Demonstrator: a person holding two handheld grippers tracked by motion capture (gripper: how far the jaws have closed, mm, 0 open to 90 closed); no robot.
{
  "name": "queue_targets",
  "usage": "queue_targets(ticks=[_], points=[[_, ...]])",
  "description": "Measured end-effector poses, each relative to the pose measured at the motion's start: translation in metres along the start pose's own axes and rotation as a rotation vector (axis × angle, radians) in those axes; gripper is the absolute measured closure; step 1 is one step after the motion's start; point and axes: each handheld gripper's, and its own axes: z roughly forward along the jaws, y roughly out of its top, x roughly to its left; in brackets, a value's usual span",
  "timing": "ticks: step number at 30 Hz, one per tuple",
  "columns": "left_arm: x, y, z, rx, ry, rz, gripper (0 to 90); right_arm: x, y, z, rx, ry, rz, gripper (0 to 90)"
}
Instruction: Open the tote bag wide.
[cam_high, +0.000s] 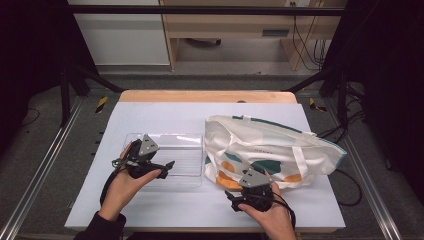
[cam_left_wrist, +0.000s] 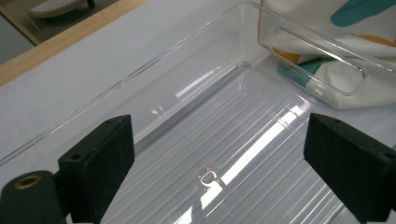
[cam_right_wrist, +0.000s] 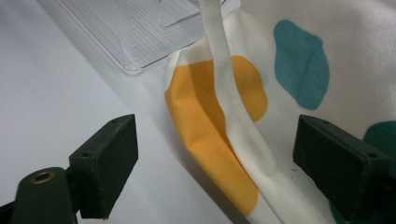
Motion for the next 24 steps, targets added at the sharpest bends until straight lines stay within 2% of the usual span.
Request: queue_targets(ticks=[7,9,10,13,16,18,19,20,21,22,24], points=[[-0.002,0.004,-0.001,-0.001,-0.004,0.015,9.2,-0.002,0.0,-0.001,-0.012,-0.001,0.001,16.5],[-0.005,0.007,-0.003,-0.015,-0.009,0.019,9.3,-0.003,0.0,-0.002,-0.015,-0.01,-0.013,17.7],[-0.016,0.005,-0.006,-0.019,0.032,-0.111,9.3,-0.002,0.0,-0.003,-0.02,-0.009,-0.013,17.8],[-0.021,0.008,-0.009,-0.028,0.028,-0.099,9.3,-0.001,0.0,-0.005,-0.029,-0.014,-0.021,17.8],[-0.025,0.015,-0.012,-0.045,0.019,-0.086,10.4,0.0,0.002,-0.01,-0.033,0.0,-0.021,19.9],[-0.03,0.022,-0.013,-0.052,0.01,-0.068,11.0,-0.002,0.005,-0.016,-0.042,-0.001,-0.028,21.8],[-0.03,0.027,-0.014,-0.059,0.006,-0.043,11.1,-0.003,0.009,-0.021,-0.046,-0.005,-0.028,23.3],[-0.032,0.03,-0.013,-0.065,-0.002,-0.053,11.3,-0.005,0.013,-0.025,-0.044,-0.009,-0.048,25.5],[-0.032,0.037,-0.013,-0.071,-0.005,-0.024,12.0,-0.006,0.016,-0.029,-0.044,-0.014,-0.066,27.6],[-0.034,0.04,-0.012,-0.07,-0.008,-0.032,12.6,-0.009,0.022,-0.035,-0.043,-0.024,-0.081,29.6],[-0.035,0.053,-0.01,-0.067,-0.01,-0.019,13.5,-0.014,0.03,-0.044,-0.048,-0.036,-0.108,33.3]])
